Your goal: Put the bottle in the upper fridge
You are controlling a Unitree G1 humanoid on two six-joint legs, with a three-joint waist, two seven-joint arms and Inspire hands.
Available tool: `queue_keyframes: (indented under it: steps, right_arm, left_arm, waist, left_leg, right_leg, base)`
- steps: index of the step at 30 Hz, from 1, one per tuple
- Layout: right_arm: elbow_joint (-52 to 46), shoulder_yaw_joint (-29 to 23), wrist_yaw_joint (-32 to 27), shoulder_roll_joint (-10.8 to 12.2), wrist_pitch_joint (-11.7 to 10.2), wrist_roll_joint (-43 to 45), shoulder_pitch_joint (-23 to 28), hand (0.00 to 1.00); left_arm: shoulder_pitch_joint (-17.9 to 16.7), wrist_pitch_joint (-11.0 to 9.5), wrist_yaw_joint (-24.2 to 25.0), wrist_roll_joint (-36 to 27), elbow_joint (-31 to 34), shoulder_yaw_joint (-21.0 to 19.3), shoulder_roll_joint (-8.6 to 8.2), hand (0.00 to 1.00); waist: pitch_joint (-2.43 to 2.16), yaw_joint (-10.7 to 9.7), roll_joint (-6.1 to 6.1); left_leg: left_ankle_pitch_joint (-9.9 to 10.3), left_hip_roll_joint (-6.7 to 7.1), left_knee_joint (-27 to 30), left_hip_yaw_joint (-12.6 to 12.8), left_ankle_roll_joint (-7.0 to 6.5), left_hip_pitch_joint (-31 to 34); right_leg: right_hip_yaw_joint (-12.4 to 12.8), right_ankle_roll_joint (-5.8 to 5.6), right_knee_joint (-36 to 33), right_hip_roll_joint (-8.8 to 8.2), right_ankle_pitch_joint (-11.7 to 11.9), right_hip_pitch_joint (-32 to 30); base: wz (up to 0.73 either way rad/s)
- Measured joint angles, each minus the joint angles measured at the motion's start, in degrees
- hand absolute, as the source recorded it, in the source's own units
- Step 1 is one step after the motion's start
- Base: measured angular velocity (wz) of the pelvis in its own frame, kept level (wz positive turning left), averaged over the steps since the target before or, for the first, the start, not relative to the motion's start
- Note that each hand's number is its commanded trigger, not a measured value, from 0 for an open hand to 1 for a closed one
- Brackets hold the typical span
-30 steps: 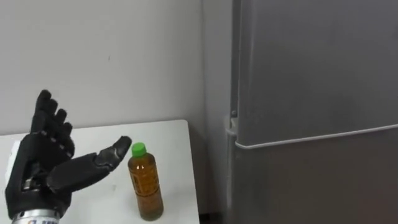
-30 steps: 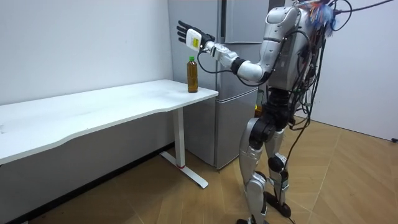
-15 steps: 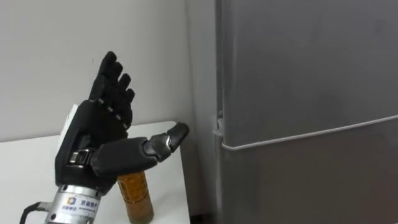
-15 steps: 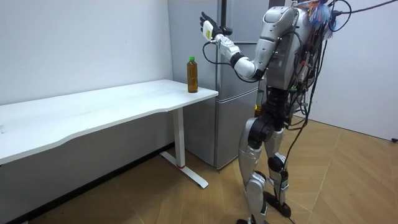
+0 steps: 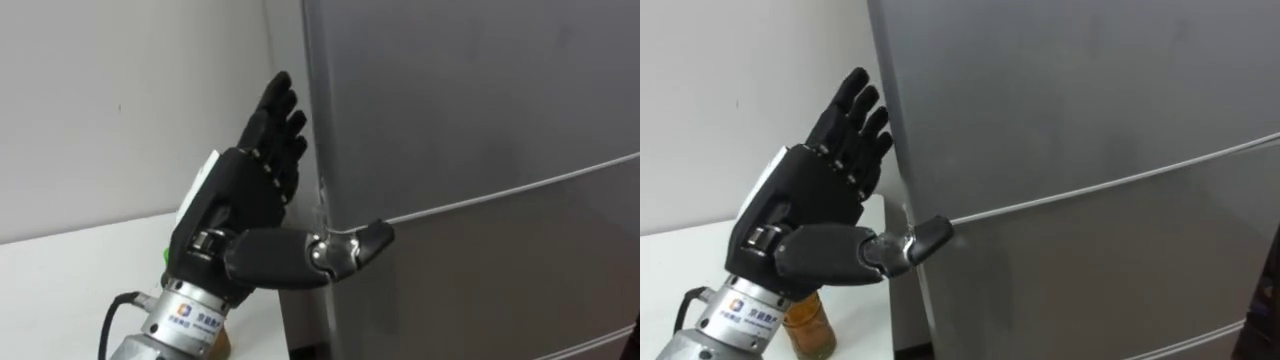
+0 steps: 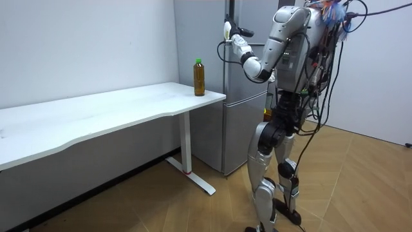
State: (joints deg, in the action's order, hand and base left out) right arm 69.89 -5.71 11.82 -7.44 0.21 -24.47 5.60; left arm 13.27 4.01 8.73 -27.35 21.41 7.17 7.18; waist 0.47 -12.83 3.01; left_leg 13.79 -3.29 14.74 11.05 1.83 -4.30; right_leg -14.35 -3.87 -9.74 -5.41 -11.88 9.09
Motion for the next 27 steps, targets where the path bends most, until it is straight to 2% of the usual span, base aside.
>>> queue_keyframes:
  steps: [4, 13, 14, 15, 16, 18, 22, 25, 27]
  right_arm:
    - [0.03, 0.11, 0.00, 0.00, 0.11, -0.24, 0.00, 0.00]
    - [0.20, 2.92, -0.48, -0.86, 0.32, -1.01, -0.50, 0.00]
    - [0.25, 3.51, -0.59, -1.06, 0.32, -1.01, -0.64, 0.00]
    - [0.26, 3.90, -0.67, -1.13, 0.31, -1.01, -0.71, 0.00]
    - [0.71, 4.51, -0.72, -1.27, 0.21, -1.00, -1.11, 0.00]
    - [1.70, 4.56, -0.77, -1.28, 0.14, -0.94, -1.77, 0.00]
    - [1.85, 4.56, -0.78, -1.32, 0.12, -0.95, -1.89, 0.00]
    - [1.98, 4.62, -0.79, -1.34, 0.13, -0.95, -2.02, 0.00]
    - [2.02, 5.02, -0.80, -1.40, 0.14, -0.93, -2.13, 0.00]
  left_arm:
    - [0.64, 0.72, 0.89, 0.02, 0.00, 0.00, 0.00, 0.00]
    - [0.73, 0.71, 0.89, 0.60, 0.37, 1.88, -0.12, 0.00]
    - [0.77, 0.70, 0.89, 0.60, 0.37, 1.99, -0.10, 0.12]
    - [0.77, 0.69, 0.89, 0.62, 0.37, 2.04, -0.07, 0.44]
    - [0.77, 0.68, 0.90, 0.69, 0.37, 2.05, 0.01, 0.65]
    - [0.77, 0.67, 0.90, 0.75, 0.37, 2.07, 0.03, 1.00]
    - [0.76, 0.67, 0.90, 0.99, 0.31, 0.67, 0.12, 1.00]
    - [0.77, -0.10, 0.90, 1.00, 0.34, -0.01, 0.12, 1.00]
    - [0.76, -0.65, 0.92, 0.85, 0.41, 0.29, 0.18, 0.94]
  waist:
    - [0.04, -0.02, -0.06]
    - [0.06, -0.14, -0.02]
    - [0.06, -0.05, -0.01]
    - [0.07, -0.02, -0.01]
    - [0.08, -0.03, 0.00]
    - [0.13, -0.04, 0.02]
    - [0.34, 0.27, 0.07]
    - [0.31, 0.59, 0.11]
    - [0.30, 0.57, 0.18]
  left_leg:
    - [0.00, 0.01, 0.01, 0.06, 0.00, -0.05]
    - [0.00, 0.02, 0.04, -0.20, 0.00, 0.20]
    - [0.00, 0.03, 0.04, -0.21, 0.00, 0.19]
    - [0.00, 0.03, 0.04, -0.21, 0.00, 0.19]
    - [0.00, 0.03, 0.05, -0.21, 0.00, 0.17]
    - [0.00, 0.03, 0.05, -0.21, 0.00, 0.16]
    - [-0.01, 0.06, 0.04, -0.44, -0.01, 0.25]
    - [-0.01, 0.10, 0.06, -0.60, -0.02, 0.46]
    - [-0.01, 0.11, 0.06, -0.60, -0.02, 0.45]
  right_leg:
    - [0.13, 0.00, 0.01, 0.00, 0.00, -0.01]
    - [-0.16, 0.00, 0.06, 0.00, 0.00, -0.03]
    - [-0.18, 0.00, 0.05, 0.00, 0.00, -0.01]
    - [-0.18, 0.01, 0.04, 0.00, 0.00, 0.01]
    - [-0.18, 0.02, 0.03, 0.00, 0.01, 0.04]
    - [-0.19, 0.03, 0.03, 0.00, 0.02, 0.09]
    - [-0.21, 0.03, 0.05, 0.00, 0.02, 0.17]
    - [-0.17, 0.03, 0.06, -0.02, 0.02, 0.12]
    - [-0.21, 0.03, 0.07, -0.02, 0.02, 0.13]
  base:
    - [0.00]
    - [0.01]
    - [0.00]
    - [0.00]
    - [0.00]
    - [0.00]
    - [0.03]
    - [0.04]
    - [0.00]
